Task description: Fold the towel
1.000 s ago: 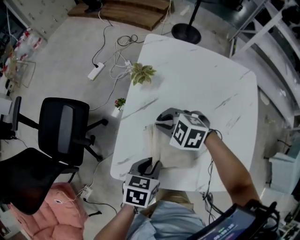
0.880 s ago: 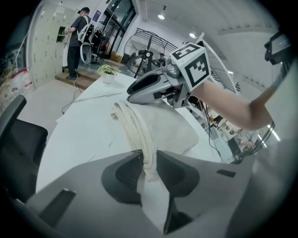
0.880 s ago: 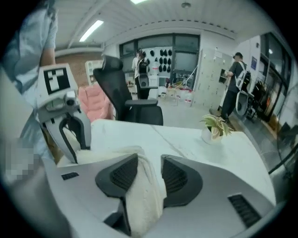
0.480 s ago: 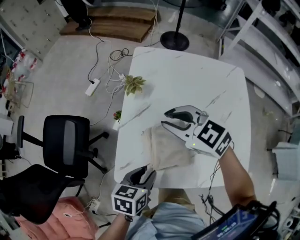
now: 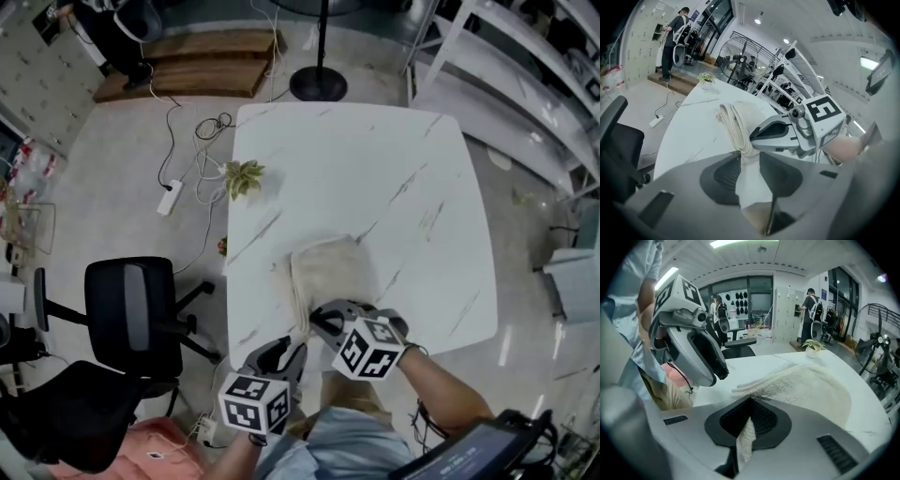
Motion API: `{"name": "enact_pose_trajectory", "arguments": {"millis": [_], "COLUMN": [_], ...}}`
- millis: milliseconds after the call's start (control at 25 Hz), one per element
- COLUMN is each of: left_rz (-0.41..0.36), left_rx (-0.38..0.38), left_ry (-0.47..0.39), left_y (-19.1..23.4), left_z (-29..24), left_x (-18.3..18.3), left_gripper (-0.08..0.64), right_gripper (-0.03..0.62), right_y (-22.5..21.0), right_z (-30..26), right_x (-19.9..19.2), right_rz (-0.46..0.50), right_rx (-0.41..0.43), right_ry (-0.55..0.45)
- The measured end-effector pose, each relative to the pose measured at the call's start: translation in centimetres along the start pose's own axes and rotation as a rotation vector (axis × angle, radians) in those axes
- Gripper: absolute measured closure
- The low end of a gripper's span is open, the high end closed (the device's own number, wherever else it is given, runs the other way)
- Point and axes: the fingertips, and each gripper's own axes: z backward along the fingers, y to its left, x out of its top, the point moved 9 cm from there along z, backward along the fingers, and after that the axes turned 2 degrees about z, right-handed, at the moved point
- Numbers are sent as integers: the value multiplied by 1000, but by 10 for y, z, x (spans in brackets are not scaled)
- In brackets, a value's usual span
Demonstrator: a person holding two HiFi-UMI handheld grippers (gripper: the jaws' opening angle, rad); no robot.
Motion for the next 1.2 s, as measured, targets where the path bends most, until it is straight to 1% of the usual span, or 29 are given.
{"name": "enact_pose_trajectory", "arguments": {"millis": [80, 200, 320, 400, 480, 560, 640, 720, 800, 880, 1040, 1200], "left_rz": [-20, -74, -177, -265, -346, -412, -466, -502, -524, -531, -539, -533], "left_rx": [-6, -18, -20, -15, 2, 31, 66, 98, 111, 109, 94, 88], "left_ry": [-15, -83, -218, -327, -438, -548, -651, -734, -785, -804, -804, -794], "left_y": [1, 1, -7, -17, -32, -49, -65, -80, -90, -97, -103, -106], "left_z": [9, 30, 59, 79, 100, 122, 141, 156, 164, 168, 167, 166], "left_x": [5, 26, 63, 94, 124, 149, 168, 182, 188, 189, 182, 176], "left_gripper": [433, 433, 442, 456, 478, 516, 540, 551, 551, 551, 551, 551], "right_gripper": [574, 574, 574, 572, 572, 575, 577, 577, 577, 578, 578, 578], "right_y": [-2, -6, -10, -14, -15, -12, -7, -2, 6, 12, 23, 28], "right_z": [5, 34, 75, 104, 135, 163, 188, 207, 219, 225, 224, 223], "right_x": [8, 27, 53, 75, 99, 121, 138, 147, 150, 149, 140, 138], "right_rz": [-24, -152, -269, -312, -313, -284, -262, -259, -268, -277, -296, -292], "right_rx": [-37, -127, -287, -409, -535, -654, -763, -844, -894, -933, -966, -973], "right_ry": [-31, -170, -329, -430, -517, -586, -645, -697, -732, -741, -732, -711]}}
